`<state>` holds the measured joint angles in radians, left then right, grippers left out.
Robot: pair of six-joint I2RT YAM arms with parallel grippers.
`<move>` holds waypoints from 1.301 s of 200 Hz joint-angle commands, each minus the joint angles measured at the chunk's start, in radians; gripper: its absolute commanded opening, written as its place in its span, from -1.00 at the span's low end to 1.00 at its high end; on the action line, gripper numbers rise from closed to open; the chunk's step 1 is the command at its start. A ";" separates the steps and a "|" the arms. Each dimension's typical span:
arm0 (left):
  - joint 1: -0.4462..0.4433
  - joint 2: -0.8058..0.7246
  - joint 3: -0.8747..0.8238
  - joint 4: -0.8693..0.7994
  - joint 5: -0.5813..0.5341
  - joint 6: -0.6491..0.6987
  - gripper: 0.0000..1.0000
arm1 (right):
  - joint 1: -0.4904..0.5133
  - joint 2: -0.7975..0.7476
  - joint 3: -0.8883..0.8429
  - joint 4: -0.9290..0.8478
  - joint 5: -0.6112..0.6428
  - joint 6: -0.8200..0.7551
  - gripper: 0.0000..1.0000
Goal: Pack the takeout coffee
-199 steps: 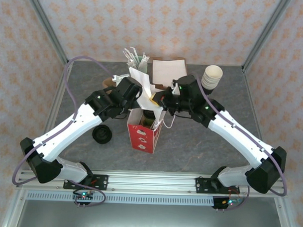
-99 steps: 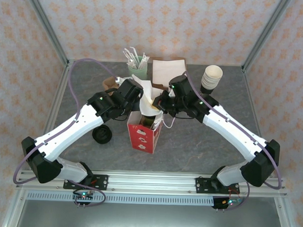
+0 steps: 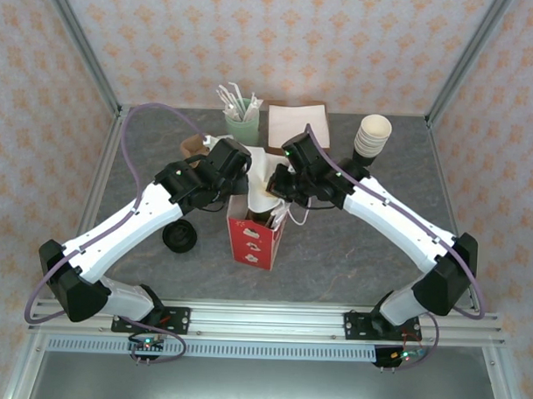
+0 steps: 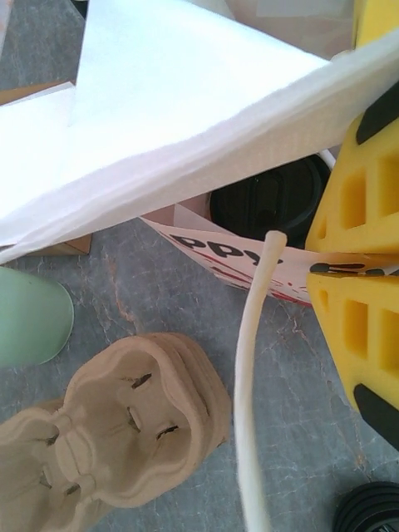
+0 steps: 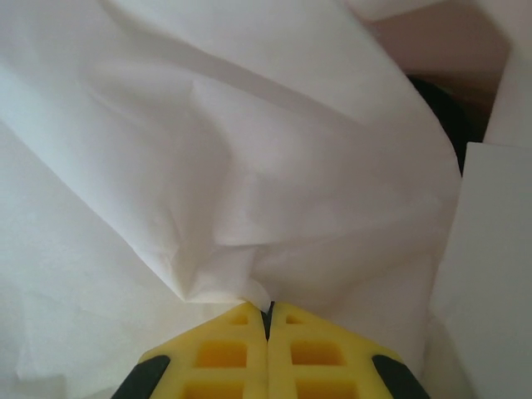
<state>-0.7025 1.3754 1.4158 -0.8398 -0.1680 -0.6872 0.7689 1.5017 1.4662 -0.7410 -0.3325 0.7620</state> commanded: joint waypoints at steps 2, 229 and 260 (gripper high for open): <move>0.011 0.006 -0.019 0.016 -0.003 -0.008 -0.79 | 0.007 0.019 0.022 -0.057 0.075 -0.041 -1.00; 0.012 -0.001 -0.036 0.033 0.029 -0.023 -0.88 | 0.030 0.038 0.100 0.057 0.123 -0.089 -0.52; 0.012 0.005 -0.029 0.033 0.033 -0.021 -0.87 | 0.030 0.042 0.112 0.060 0.114 -0.101 -0.52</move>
<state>-0.6991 1.3750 1.3975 -0.7956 -0.1379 -0.6914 0.7959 1.5429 1.5692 -0.7074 -0.2085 0.6682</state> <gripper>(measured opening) 0.061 0.243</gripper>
